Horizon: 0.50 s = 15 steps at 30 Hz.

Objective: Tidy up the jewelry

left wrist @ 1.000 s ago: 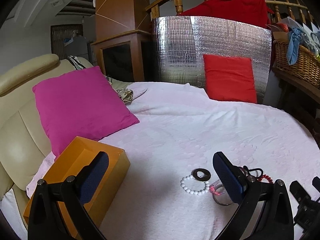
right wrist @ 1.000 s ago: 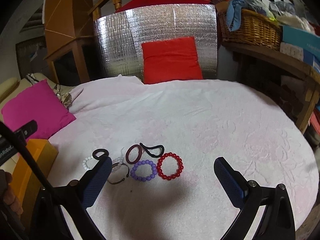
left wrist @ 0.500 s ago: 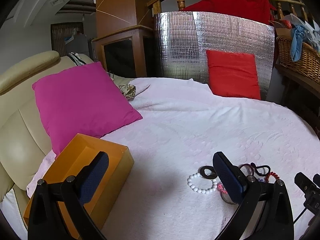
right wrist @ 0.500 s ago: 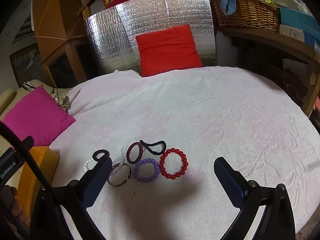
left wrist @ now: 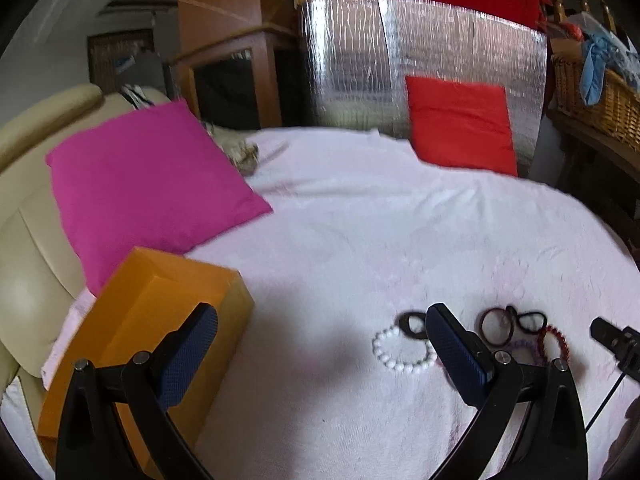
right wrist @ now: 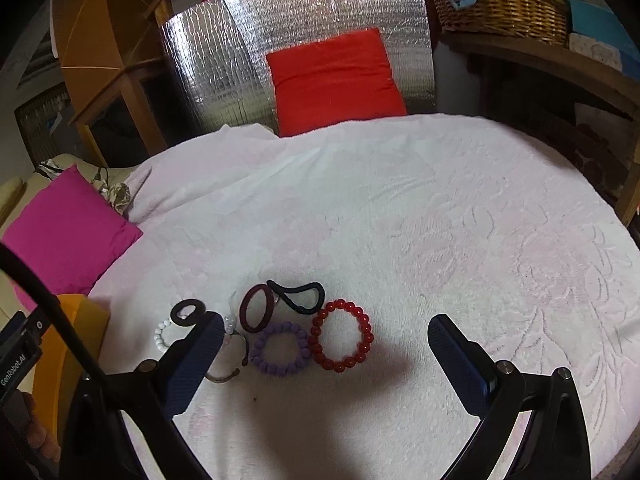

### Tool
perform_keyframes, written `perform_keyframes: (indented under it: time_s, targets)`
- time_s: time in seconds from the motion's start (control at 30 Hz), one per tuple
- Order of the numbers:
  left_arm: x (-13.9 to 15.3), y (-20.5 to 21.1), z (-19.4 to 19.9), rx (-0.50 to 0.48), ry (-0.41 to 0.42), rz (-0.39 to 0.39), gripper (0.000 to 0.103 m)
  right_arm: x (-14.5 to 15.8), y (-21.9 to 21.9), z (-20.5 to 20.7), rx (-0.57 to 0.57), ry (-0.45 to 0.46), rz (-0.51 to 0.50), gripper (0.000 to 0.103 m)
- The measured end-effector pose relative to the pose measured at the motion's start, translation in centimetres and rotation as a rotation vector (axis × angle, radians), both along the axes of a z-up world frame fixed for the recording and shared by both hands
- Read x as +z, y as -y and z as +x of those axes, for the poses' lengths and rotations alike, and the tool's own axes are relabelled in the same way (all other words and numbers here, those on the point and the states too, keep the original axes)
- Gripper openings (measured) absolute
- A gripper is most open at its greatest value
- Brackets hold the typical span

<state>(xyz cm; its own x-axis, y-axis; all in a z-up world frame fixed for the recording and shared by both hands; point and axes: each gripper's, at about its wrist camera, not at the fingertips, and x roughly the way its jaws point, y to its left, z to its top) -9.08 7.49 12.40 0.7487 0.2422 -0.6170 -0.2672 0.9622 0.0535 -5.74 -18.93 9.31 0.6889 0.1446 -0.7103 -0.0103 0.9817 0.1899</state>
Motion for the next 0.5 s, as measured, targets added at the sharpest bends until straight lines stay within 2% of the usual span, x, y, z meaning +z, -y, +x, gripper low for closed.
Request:
perform_keyframes:
  time_s: [0.2, 0.3, 0.43, 0.5]
  targets:
    - [-3.6, -0.6, 2.6, -0.091, -0.155, -0.078, 0.103, -1.6, 2.4, 1.1, 0.009, -0.058, 0.049, 0.099]
    - [-4.9, -0.3, 3.2, -0.134, -0.205, -0.120, 0.103, -2.6, 3.6, 1.9, 0.025, -0.100, 0.102, 0.091]
    - [-6.1, 0.7, 3.5, -0.195, -0.255, -0.122, 0.103, -4.0, 5.1, 3.0, 0.035, -0.175, 0.218, 0.078]
    - [-6.7, 1.4, 3.7, -0.218, -0.277, -0.119, 0.103, -4.5, 5.6, 3.5, 0.035, -0.197, 0.260, 0.074]
